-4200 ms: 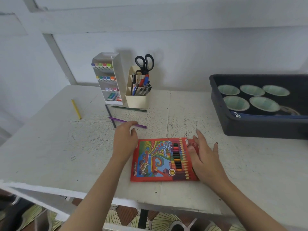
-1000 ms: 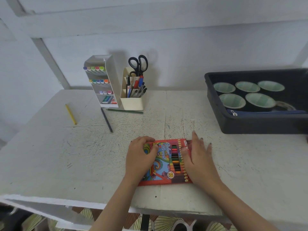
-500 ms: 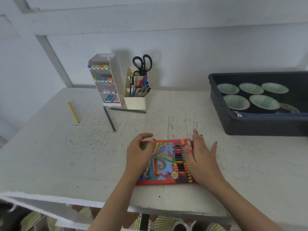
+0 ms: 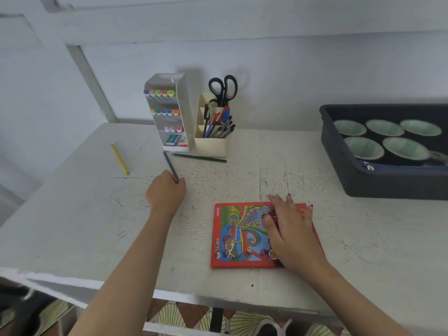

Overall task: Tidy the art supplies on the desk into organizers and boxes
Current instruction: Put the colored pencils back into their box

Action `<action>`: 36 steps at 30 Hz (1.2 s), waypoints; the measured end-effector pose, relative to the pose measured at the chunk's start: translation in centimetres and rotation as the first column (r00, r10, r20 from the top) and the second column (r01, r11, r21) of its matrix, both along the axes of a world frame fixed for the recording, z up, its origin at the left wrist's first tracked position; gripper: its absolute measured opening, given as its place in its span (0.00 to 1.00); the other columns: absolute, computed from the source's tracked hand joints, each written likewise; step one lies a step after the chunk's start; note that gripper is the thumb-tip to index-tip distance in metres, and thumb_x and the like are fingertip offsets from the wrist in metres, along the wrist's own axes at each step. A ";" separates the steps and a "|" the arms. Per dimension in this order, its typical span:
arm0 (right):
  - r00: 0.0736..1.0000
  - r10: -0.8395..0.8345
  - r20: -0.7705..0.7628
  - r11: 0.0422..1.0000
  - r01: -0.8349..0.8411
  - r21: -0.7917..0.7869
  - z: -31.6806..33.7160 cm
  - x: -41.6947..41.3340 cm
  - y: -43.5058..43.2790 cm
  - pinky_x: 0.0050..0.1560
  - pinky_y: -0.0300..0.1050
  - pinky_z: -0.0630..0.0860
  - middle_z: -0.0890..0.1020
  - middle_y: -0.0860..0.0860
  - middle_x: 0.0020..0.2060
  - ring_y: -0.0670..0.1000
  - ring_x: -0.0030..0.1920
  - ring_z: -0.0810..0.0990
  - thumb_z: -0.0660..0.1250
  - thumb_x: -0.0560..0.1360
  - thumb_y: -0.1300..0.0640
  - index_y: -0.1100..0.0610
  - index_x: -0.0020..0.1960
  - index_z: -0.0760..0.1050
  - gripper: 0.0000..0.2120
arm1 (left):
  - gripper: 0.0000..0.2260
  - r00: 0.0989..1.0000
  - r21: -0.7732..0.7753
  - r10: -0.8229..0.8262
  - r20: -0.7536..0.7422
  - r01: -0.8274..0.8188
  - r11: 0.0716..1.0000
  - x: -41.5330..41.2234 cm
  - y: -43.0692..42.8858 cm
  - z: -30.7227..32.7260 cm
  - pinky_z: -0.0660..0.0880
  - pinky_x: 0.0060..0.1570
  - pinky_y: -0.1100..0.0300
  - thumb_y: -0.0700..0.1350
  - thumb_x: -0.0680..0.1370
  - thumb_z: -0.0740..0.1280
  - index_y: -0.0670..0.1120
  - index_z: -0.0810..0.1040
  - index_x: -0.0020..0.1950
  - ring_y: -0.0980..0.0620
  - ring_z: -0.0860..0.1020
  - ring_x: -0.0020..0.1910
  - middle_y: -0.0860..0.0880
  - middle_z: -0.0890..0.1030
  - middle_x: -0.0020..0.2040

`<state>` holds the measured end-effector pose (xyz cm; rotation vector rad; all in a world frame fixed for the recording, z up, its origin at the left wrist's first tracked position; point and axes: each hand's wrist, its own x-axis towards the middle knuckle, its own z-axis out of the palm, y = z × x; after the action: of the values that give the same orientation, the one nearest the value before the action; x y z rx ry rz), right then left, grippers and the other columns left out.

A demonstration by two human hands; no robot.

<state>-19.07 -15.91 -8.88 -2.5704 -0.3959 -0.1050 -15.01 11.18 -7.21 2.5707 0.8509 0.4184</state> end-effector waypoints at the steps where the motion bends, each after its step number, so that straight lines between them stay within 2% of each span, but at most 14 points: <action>1: 1.000 0.009 0.007 1.000 -0.009 -0.015 0.1 0.0 0.1 0.66 0.47 0.26 0.60 0.47 0.75 0.48 0.76 0.48 0.49 0.80 0.43 0.47 0.74 0.55 0.24 | 0.14 0.999 0.016 0.001 -0.044 0.000 1.000 0.2 0.2 -0.1 0.68 0.34 0.59 0.53 0.78 0.62 0.42 0.75 0.47 0.46 0.77 0.40 0.45 0.79 0.42; 6: 0.999 0.047 0.028 0.999 -0.046 -0.030 0.6 -0.1 0.6 0.69 0.50 0.28 0.64 0.45 0.73 0.48 0.75 0.52 0.50 0.81 0.45 0.48 0.73 0.60 0.22 | 0.14 0.993 0.075 -0.033 -0.111 0.041 0.996 0.6 0.4 0.0 0.69 0.33 0.59 0.53 0.78 0.61 0.43 0.73 0.44 0.47 0.76 0.39 0.46 0.77 0.38; 11: 0.999 0.041 0.035 0.996 -0.044 0.074 0.9 -0.4 0.9 0.72 0.51 0.33 0.69 0.45 0.68 0.47 0.73 0.58 0.49 0.81 0.46 0.49 0.70 0.65 0.20 | 0.17 0.999 -0.107 -0.037 -0.023 0.035 0.994 -0.8 0.8 0.6 0.61 0.28 0.65 0.46 0.75 0.63 0.45 0.66 0.27 0.50 0.64 0.24 0.49 0.64 0.24; 13: 0.999 0.025 0.040 0.996 -0.028 0.090 0.9 -0.3 0.8 0.72 0.52 0.35 0.71 0.45 0.67 0.48 0.73 0.60 0.48 0.81 0.46 0.49 0.70 0.66 0.20 | 0.15 0.999 -0.259 -0.041 0.017 0.044 0.965 -1.7 0.8 1.0 0.63 0.30 0.63 0.44 0.74 0.65 0.43 0.71 0.27 0.49 0.65 0.25 0.47 0.67 0.25; 16: 0.999 0.015 0.043 0.996 -0.019 0.091 1.0 0.0 0.6 0.72 0.51 0.35 0.72 0.46 0.66 0.48 0.72 0.61 0.49 0.81 0.47 0.50 0.69 0.67 0.19 | 0.11 0.995 -0.472 -0.063 0.083 0.095 0.876 -3.3 0.1 1.8 0.69 0.34 0.62 0.43 0.72 0.68 0.44 0.81 0.29 0.49 0.70 0.30 0.41 0.79 0.31; 18: 0.998 0.023 0.052 0.996 -0.028 0.090 1.1 0.2 0.5 0.70 0.50 0.33 0.73 0.46 0.65 0.48 0.72 0.62 0.47 0.80 0.46 0.50 0.68 0.68 0.21 | 0.09 0.988 -0.530 -0.093 0.122 0.144 0.836 -4.3 -0.6 2.4 0.71 0.33 0.63 0.43 0.72 0.70 0.47 0.82 0.31 0.50 0.72 0.31 0.46 0.83 0.33; 21: 0.998 0.010 0.061 0.996 -0.015 0.091 1.3 0.5 0.4 0.69 0.48 0.32 0.73 0.46 0.65 0.48 0.71 0.63 0.48 0.80 0.44 0.50 0.68 0.68 0.22 | 0.06 0.971 -0.538 -0.196 0.138 0.240 0.808 -5.3 -1.4 3.3 0.69 0.30 0.68 0.43 0.71 0.71 0.51 0.83 0.34 0.59 0.75 0.29 0.58 0.82 0.31; 23: 0.997 0.010 0.076 0.995 -0.017 0.102 1.4 0.7 0.2 0.69 0.48 0.32 0.72 0.47 0.66 0.48 0.71 0.63 0.53 0.80 0.47 0.49 0.69 0.66 0.19 | 0.04 0.950 -0.528 -0.281 0.135 0.309 0.791 -5.6 -1.8 3.9 0.68 0.30 0.73 0.43 0.71 0.72 0.52 0.83 0.37 0.65 0.77 0.31 0.58 0.82 0.33; 28: 0.973 0.039 0.227 0.989 -0.070 0.132 1.9 0.8 -0.1 0.70 0.42 0.34 0.68 0.49 0.70 0.48 0.72 0.61 0.57 0.78 0.49 0.49 0.71 0.65 0.22 | 0.05 0.902 -0.479 -0.400 0.161 0.426 0.768 -5.6 -3.1 5.0 0.68 0.32 0.75 0.43 0.72 0.72 0.54 0.83 0.39 0.61 0.79 0.39 0.55 0.83 0.37; 30: 0.965 0.011 0.261 0.978 -0.065 0.198 2.2 0.6 -0.5 0.73 0.44 0.42 0.69 0.49 0.69 0.43 0.70 0.61 0.57 0.77 0.48 0.49 0.70 0.65 0.22 | 0.06 0.883 -0.467 -0.435 0.176 0.464 0.753 -5.4 -3.9 5.2 0.68 0.32 0.76 0.43 0.73 0.72 0.54 0.82 0.40 0.60 0.80 0.39 0.55 0.83 0.37; 31: 0.967 -0.005 0.254 0.964 -0.062 0.257 2.3 0.5 -0.7 0.73 0.46 0.51 0.70 0.47 0.68 0.41 0.68 0.62 0.57 0.78 0.47 0.48 0.70 0.65 0.21 | 0.06 0.873 -0.461 -0.454 0.180 0.482 0.745 -5.3 -4.2 5.2 0.69 0.31 0.76 0.43 0.73 0.72 0.54 0.82 0.40 0.60 0.80 0.39 0.56 0.83 0.37; 33: 0.984 -0.043 0.172 0.890 -0.040 0.455 2.4 0.3 -1.4 0.62 0.39 0.70 0.74 0.42 0.62 0.37 0.61 0.71 0.58 0.79 0.47 0.46 0.68 0.64 0.19 | 0.06 0.849 -0.447 -0.499 0.176 0.520 0.727 -5.0 -5.2 5.0 0.69 0.32 0.77 0.43 0.73 0.72 0.53 0.82 0.39 0.60 0.79 0.38 0.56 0.83 0.37; 34: 0.990 -0.075 0.122 0.830 -0.006 0.557 2.6 0.2 -1.6 0.52 0.31 0.74 0.75 0.40 0.58 0.36 0.55 0.75 0.59 0.78 0.48 0.45 0.67 0.63 0.18 | 0.06 0.839 -0.442 -0.517 0.172 0.535 0.720 -5.0 -5.5 4.8 0.69 0.32 0.76 0.43 0.73 0.72 0.53 0.81 0.39 0.60 0.78 0.38 0.57 0.83 0.37; 36: 0.984 -0.170 0.051 0.723 0.089 0.685 2.7 0.5 -2.7 0.37 0.27 0.74 0.79 0.41 0.49 0.36 0.47 0.78 0.61 0.78 0.55 0.47 0.61 0.66 0.12 | 0.06 0.824 -0.447 -0.539 0.175 0.554 0.702 -4.7 -6.4 4.3 0.70 0.33 0.76 0.42 0.73 0.71 0.53 0.81 0.38 0.61 0.78 0.37 0.56 0.83 0.36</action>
<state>-18.57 -18.62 -6.14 -1.8498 -0.1631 -0.3748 -19.72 4.79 -2.86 2.1821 0.1035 0.0438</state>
